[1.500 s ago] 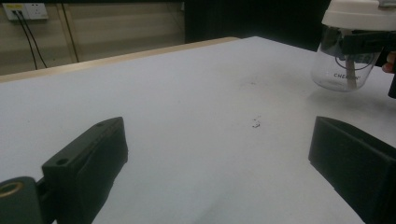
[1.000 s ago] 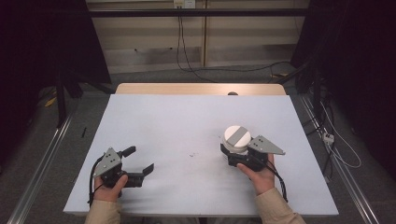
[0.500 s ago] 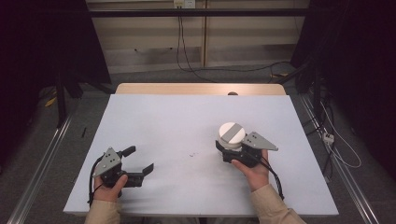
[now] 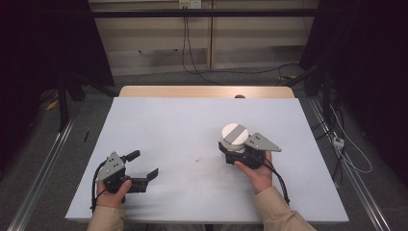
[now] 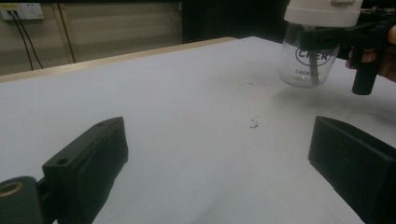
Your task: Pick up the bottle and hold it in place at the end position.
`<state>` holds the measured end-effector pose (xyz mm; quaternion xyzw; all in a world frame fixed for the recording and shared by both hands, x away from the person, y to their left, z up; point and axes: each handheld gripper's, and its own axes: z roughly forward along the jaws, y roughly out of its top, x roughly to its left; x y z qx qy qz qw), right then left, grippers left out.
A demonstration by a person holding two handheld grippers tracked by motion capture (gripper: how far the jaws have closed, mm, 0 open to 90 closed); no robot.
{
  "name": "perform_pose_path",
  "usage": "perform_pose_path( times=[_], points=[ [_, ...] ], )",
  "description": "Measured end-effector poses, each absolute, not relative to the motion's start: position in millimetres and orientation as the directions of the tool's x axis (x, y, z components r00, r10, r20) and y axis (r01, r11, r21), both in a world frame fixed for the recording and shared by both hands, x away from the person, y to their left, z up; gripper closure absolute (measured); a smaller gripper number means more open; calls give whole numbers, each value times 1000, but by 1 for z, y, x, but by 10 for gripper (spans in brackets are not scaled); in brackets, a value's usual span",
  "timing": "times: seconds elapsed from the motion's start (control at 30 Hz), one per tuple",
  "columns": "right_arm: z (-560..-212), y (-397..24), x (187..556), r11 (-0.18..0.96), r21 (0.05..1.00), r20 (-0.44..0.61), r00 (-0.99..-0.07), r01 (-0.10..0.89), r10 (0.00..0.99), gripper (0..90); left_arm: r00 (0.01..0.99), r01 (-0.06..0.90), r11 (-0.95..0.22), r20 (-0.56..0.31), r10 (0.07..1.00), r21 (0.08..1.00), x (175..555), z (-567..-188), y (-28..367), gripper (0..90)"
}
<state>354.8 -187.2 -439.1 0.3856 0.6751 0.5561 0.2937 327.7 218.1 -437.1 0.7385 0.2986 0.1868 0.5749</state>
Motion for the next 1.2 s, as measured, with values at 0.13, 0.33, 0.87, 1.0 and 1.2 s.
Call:
perform_pose_path(
  times=[0.13,0.33,0.87,1.0,1.2],
  points=[
    [-440,-185,358,86,977,32,-530,196,848,184,755,224,-165,-64,653,961,328,-437,218,43],
    [-440,-182,361,89,977,29,-531,196,847,184,756,226,-168,-64,652,960,328,-438,217,45],
    [-442,-176,371,89,976,30,-529,199,848,184,758,228,-164,-69,649,960,329,-438,217,45],
    [-443,-174,372,92,975,30,-531,200,847,184,758,228,-167,-68,648,959,329,-438,217,46],
    [-443,-169,376,92,976,29,-535,199,844,184,757,230,-168,-68,650,959,329,-439,217,45]
  ],
)
